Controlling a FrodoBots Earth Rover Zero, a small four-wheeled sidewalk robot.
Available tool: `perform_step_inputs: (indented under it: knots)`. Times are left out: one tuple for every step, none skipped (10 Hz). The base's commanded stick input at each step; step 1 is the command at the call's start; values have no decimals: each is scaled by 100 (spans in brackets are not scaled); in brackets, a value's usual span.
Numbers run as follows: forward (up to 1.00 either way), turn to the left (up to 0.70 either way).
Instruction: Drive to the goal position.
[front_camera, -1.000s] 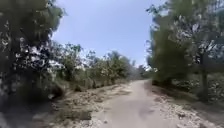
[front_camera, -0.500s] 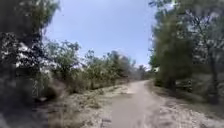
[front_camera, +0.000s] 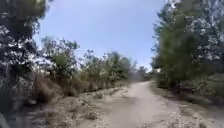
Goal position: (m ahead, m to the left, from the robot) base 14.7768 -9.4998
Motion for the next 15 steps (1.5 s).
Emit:
perform_step_inputs:
  knots:
    - [85,-34]
    - [85,-27]
    - [85,0]
    - [85,0]
    - [85,0]
    - [85,0]
    - [85,0]
    - [85,0]
    - [85,0]
    - [85,0]
    - [85,0]
    - [85,0]
    - [85,0]
    - [85,0]
    - [85,0]
